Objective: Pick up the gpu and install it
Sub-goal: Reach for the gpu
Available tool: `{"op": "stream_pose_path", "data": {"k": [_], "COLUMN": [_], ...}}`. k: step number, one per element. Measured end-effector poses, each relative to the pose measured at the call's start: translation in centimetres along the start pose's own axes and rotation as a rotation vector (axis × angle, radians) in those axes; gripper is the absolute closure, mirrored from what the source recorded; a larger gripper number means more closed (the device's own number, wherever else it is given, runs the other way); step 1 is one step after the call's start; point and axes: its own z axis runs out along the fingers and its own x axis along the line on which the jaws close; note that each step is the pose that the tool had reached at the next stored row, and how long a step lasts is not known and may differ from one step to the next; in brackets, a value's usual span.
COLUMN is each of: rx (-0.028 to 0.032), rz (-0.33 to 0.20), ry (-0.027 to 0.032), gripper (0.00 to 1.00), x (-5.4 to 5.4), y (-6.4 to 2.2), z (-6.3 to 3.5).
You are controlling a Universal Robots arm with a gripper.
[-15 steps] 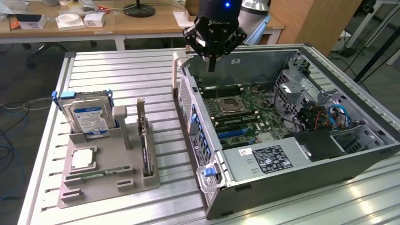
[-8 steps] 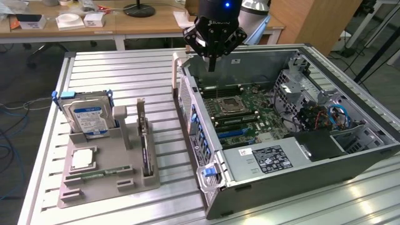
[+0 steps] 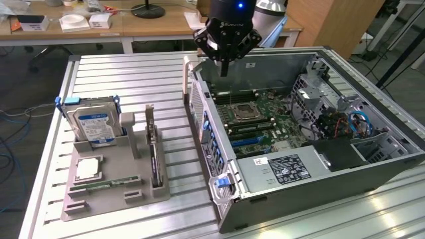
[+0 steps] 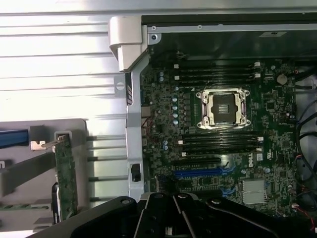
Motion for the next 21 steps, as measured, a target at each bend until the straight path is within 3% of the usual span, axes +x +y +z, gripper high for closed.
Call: {"op": "stream_pose_path", "data": {"k": [21], "rx": [0.0], "rz": [0.0], "ry": [0.0], "gripper": [0.89], "x": [0.76], "y": [-0.57], "z": [-0.05]}}
